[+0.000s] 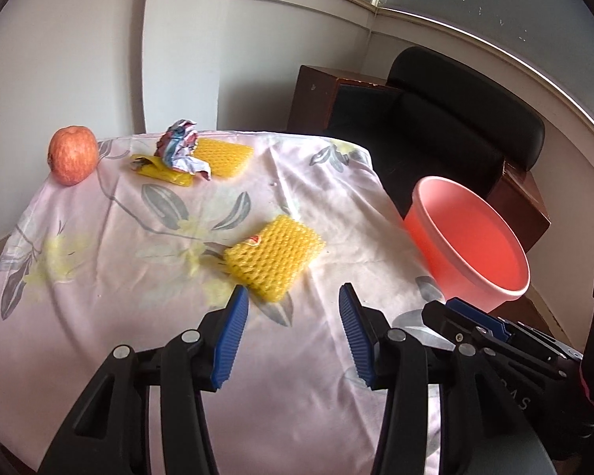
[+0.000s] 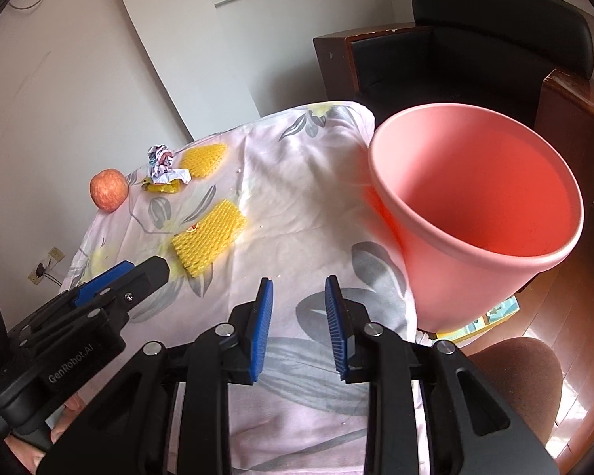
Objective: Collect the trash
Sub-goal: 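Move both open tools back over the remaining trash on the table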
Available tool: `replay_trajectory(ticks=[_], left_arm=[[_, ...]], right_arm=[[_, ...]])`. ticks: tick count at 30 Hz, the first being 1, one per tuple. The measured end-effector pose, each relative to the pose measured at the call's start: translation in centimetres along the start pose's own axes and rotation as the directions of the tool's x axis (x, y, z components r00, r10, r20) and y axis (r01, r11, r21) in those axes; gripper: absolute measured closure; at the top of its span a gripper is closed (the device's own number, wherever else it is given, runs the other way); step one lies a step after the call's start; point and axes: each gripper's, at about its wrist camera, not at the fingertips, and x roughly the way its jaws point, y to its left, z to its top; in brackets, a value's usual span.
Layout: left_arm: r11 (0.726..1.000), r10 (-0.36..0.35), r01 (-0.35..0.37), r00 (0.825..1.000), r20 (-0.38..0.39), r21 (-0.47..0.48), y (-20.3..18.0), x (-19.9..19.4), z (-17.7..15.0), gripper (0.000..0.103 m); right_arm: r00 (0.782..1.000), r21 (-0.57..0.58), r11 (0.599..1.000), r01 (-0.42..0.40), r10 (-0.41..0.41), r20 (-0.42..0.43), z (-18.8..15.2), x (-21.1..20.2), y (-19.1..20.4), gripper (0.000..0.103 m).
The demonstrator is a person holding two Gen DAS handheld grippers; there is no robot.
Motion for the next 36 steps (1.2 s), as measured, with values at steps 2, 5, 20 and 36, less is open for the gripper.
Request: replay_trajectory(ticks=[2, 5, 20, 36], left_arm=[[1.0, 0.022, -0.021, 1.0, 0.009, -0.012, 1.2, -0.3, -0.1, 0.056], [0.998, 0.051, -0.05, 0.999, 0.016, -0.036, 3.0, -0.5, -0.1, 0.056], [0.984, 0.083, -0.084, 0.996, -0.013, -0.155, 9.5, 0.1, 0.0, 0.056], [0.985, 0.074, -0.077, 0.997, -0.03, -0.157, 11.0, 0.9, 1.6, 0.056]], right_arm=[[1.0, -0.009, 1.0, -0.015, 0.014, -0.012, -0.1, 0.6, 0.7, 0.075], [0.998, -0.029, 0.999, -0.042, 0.04, -0.038, -0.2, 1.6, 2.0, 0.075], [0.99, -0.11, 0.987, -0.12, 0.11, -0.092, 0.7, 6.7, 8.2, 0.075], [0.993, -0.127, 0.99, -0.069, 0.055, -0.108, 1.2, 9.6, 8.2, 0.094]])
